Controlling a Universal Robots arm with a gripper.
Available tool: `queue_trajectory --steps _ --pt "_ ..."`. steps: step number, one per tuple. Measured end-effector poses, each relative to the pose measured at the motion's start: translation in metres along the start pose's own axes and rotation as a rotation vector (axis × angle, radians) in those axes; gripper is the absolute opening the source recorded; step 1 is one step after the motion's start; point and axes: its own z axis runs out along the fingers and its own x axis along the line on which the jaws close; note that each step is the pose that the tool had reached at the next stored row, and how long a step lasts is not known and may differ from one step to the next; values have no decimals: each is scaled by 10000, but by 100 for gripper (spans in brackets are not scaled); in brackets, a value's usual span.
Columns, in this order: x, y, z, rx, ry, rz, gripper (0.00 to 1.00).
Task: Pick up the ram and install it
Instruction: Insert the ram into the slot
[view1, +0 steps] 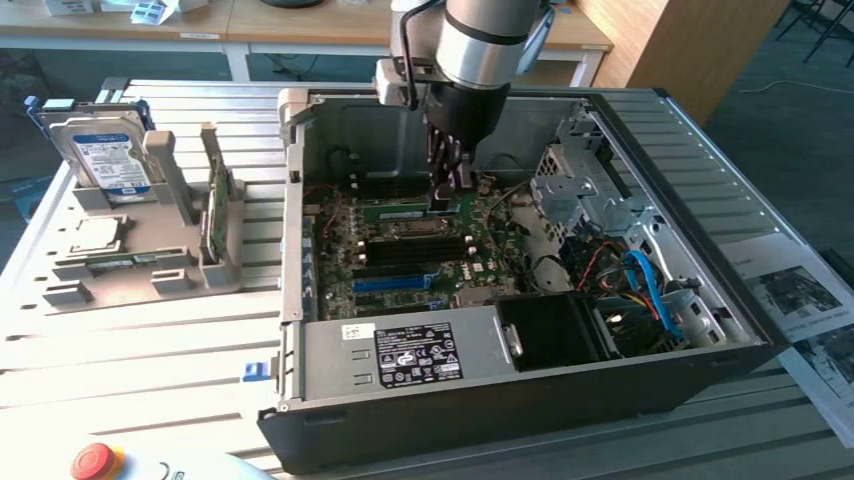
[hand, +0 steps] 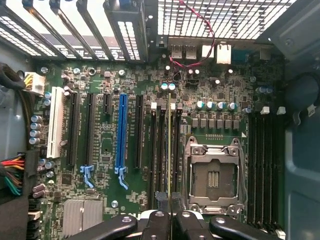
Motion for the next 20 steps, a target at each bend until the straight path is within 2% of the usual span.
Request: queue_trajectory --steps 13,20 --pt "1 -12 171 0 4 0 12" --pt "1 -14 175 0 5 1 12"
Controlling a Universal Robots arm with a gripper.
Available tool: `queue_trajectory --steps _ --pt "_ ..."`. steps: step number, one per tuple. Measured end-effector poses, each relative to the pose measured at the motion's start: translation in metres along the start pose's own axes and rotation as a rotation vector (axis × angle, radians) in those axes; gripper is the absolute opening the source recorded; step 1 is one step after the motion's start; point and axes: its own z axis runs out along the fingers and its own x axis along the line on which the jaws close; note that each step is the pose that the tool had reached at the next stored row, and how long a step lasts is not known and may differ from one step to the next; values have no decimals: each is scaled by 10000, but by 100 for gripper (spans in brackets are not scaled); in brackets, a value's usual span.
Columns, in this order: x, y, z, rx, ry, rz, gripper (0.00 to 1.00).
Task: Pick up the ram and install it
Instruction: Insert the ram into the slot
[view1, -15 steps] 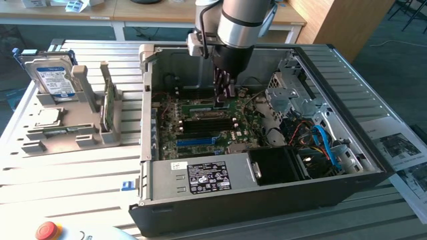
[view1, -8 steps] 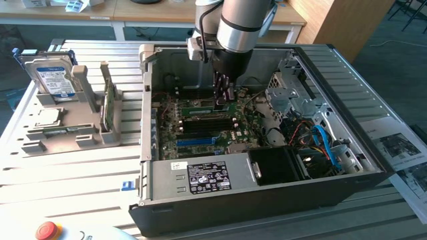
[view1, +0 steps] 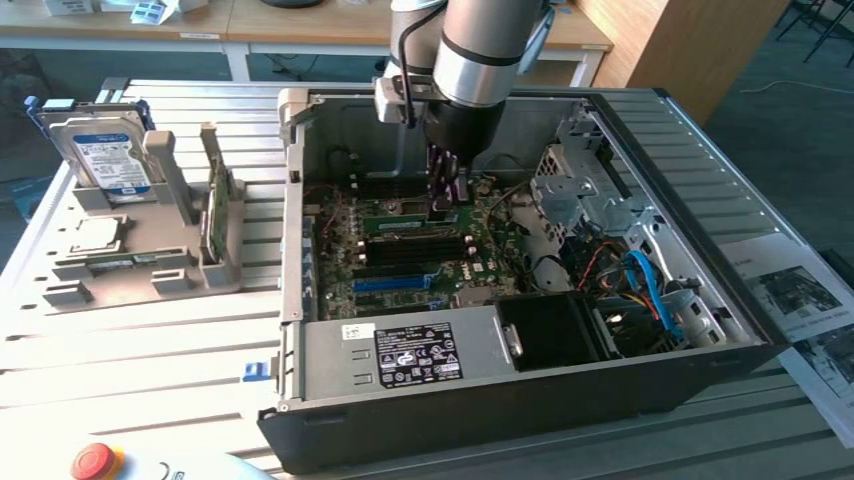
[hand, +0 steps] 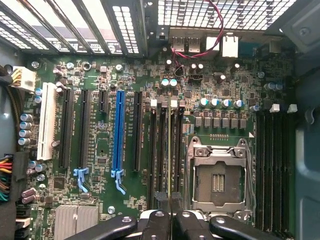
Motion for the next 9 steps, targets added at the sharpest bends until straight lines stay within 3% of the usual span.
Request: queue_trajectory --steps 9 --pt "16 -54 -3 -34 -1 -1 12"
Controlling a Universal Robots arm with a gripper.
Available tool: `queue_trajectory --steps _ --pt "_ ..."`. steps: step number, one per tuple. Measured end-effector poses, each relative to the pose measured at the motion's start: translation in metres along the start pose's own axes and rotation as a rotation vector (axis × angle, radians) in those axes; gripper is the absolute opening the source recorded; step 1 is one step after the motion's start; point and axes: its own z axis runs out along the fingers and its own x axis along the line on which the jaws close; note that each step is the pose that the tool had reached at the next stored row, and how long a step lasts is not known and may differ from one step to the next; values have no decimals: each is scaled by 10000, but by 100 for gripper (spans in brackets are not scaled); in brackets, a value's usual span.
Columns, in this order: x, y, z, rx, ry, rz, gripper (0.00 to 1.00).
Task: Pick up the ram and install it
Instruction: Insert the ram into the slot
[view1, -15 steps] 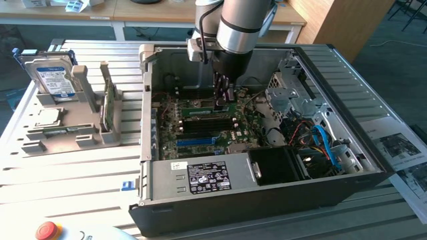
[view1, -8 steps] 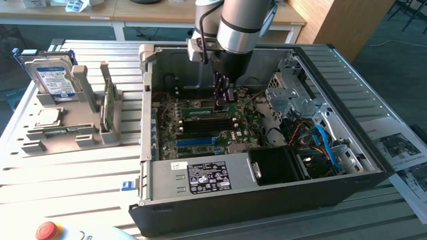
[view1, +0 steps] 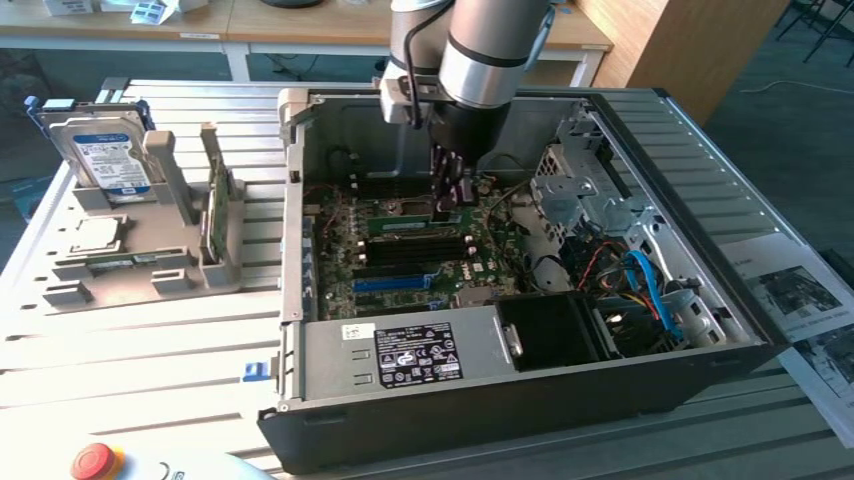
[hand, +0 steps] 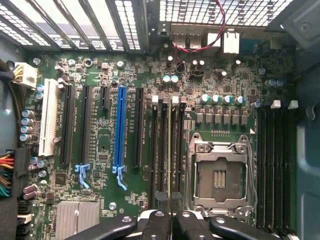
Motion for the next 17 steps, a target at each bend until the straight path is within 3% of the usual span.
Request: queue_trajectory --steps 17 --pt "2 -11 1 0 -9 115 12"
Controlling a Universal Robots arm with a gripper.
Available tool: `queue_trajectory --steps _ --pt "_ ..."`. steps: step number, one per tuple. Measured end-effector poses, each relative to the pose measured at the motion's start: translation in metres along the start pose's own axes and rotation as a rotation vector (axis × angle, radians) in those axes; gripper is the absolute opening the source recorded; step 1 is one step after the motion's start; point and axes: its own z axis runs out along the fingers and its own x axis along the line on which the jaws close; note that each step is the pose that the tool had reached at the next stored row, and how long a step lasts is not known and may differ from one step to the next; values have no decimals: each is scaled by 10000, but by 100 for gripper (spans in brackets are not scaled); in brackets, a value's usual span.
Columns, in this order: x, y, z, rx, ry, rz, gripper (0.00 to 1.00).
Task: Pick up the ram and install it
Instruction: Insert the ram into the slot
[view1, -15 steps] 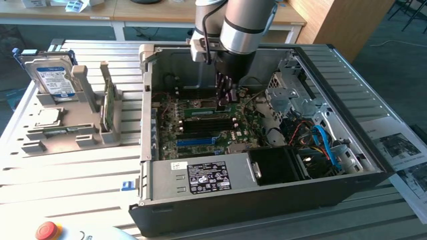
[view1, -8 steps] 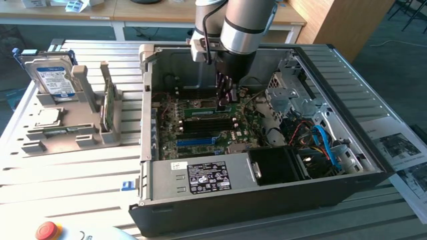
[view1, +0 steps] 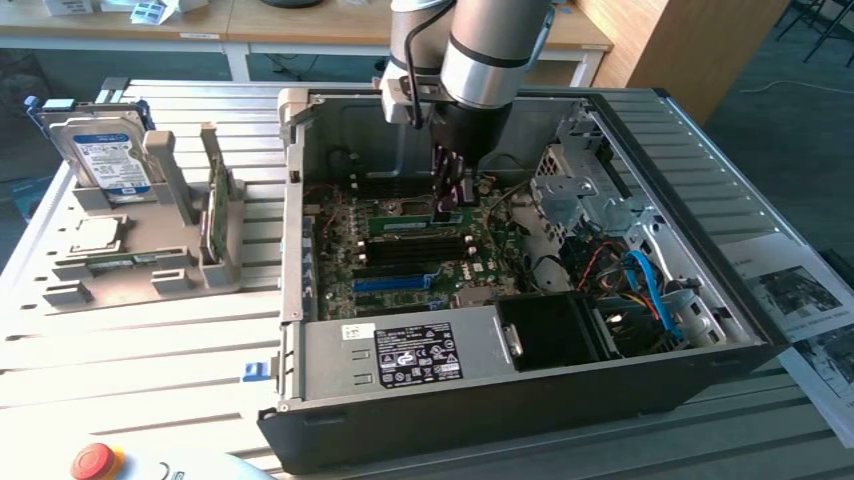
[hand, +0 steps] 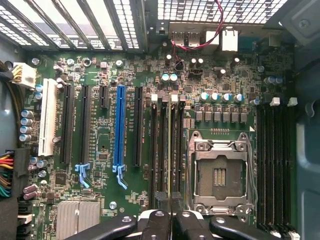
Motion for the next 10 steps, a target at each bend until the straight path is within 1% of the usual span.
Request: queue_trajectory --steps 10 --pt "25 0 0 0 -1 3 12"
